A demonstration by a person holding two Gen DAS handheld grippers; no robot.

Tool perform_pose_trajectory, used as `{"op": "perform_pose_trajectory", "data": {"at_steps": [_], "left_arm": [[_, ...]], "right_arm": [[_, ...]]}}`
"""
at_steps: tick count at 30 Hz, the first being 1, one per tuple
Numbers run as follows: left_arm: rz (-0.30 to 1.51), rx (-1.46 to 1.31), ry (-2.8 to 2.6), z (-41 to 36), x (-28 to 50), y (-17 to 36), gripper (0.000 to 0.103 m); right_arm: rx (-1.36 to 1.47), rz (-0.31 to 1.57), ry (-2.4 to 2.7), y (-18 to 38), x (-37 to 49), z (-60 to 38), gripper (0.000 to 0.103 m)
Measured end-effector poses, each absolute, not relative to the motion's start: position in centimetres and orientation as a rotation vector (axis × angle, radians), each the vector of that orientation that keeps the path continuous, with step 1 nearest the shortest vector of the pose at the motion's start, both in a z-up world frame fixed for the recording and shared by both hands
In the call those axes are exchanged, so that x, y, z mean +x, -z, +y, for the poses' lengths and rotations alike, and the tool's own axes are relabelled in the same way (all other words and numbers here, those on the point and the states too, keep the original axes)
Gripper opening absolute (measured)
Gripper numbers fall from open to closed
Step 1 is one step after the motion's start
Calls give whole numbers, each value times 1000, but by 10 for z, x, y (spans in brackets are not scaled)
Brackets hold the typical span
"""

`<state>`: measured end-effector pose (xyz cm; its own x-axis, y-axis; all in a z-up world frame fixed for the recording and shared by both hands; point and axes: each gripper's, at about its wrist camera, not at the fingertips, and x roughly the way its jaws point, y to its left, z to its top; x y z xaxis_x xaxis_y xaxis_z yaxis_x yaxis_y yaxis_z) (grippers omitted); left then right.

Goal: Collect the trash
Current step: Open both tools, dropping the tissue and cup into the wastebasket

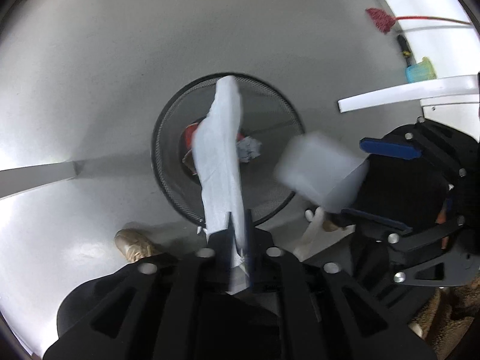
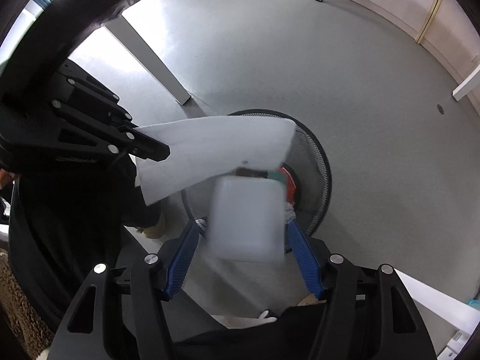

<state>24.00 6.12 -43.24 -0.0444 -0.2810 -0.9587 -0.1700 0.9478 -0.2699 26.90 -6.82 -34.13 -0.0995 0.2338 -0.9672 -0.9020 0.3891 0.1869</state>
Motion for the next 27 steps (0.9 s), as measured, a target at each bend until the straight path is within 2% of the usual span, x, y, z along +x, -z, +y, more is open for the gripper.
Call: {"op": "perform_pose_trajectory", "data": {"at_steps": [1,2,3,5,6,15,27], "left_arm": [[1610,-350,85,62,240,428,87],[1590,-352,78,62,239,423,99],[1581,-355,83,63,239,419,96],[1573,-365,66,67,236,416,98],[1570,-366,58,69,235,415,98],[1544,-367,86,72,234,404,98],[1343,-326,57,66,211,337,98]], "right_arm": [[-677,1321,-1080,339,272,-69,77],[-674,1318,-1075,339,272,-71,83],[-660,1321,-1074,336,273,-73,93],[-642,1339,-1071,334,275,-68,94],[-640,1342,-1069,335,278,-70,100],[-641,1308,-1070,322,280,-76,100],[-603,1228,-1120,275,269,-82,100]]}}
